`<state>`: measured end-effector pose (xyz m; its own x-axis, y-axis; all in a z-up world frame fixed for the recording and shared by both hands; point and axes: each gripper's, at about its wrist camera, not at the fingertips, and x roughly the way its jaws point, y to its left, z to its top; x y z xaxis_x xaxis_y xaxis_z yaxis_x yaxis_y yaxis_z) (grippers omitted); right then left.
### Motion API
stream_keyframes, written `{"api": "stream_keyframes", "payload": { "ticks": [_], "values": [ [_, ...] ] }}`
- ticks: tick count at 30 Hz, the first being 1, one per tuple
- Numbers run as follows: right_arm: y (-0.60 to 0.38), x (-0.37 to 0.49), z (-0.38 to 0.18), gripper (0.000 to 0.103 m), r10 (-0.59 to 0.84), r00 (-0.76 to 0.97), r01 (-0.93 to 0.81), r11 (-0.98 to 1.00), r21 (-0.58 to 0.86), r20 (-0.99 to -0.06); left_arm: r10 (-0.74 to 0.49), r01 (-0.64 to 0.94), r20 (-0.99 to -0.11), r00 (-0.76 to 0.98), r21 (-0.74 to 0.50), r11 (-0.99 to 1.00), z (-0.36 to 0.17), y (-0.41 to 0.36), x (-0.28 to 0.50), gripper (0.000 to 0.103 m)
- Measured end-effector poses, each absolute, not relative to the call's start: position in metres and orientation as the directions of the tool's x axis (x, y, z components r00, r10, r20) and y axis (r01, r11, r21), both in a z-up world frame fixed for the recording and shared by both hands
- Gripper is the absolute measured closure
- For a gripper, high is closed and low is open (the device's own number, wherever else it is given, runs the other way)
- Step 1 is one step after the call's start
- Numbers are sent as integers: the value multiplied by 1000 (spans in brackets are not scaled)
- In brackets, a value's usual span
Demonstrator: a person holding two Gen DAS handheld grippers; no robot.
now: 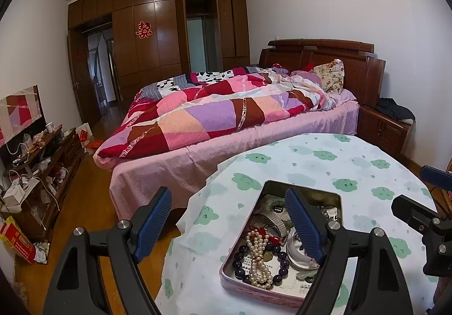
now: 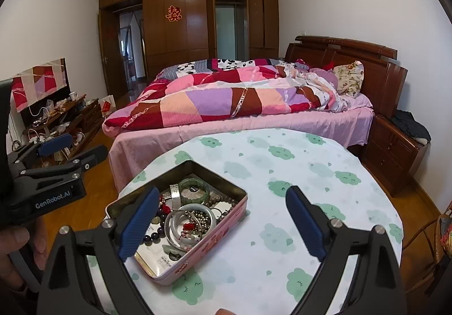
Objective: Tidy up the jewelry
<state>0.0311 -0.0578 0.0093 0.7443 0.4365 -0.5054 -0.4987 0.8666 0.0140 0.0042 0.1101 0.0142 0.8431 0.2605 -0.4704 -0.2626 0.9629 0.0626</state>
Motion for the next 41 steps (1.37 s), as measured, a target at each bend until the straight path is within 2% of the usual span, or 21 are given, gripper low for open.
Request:
{"api": "stream_keyframes", "payload": {
  "ticks": [30, 31, 34, 41],
  "values": [
    [-58, 30, 9, 8, 435, 746, -498, 867, 12, -505, 258, -264, -495, 830, 58, 963, 6, 112, 5, 21],
    [-58, 30, 9, 8, 435, 746, -498, 867, 12, -505, 260, -267, -498, 827, 59, 962, 6, 111, 6, 20],
    [-60, 31, 7, 8, 437, 743, -500, 866, 12, -507, 262, -270, -506, 822, 59, 961, 3, 113, 8, 9],
    [-66, 34, 3, 7, 433, 738, -499, 866, 12, -518, 260, -256, -506, 822, 79, 963, 0, 109, 10, 9]
  ]
}}
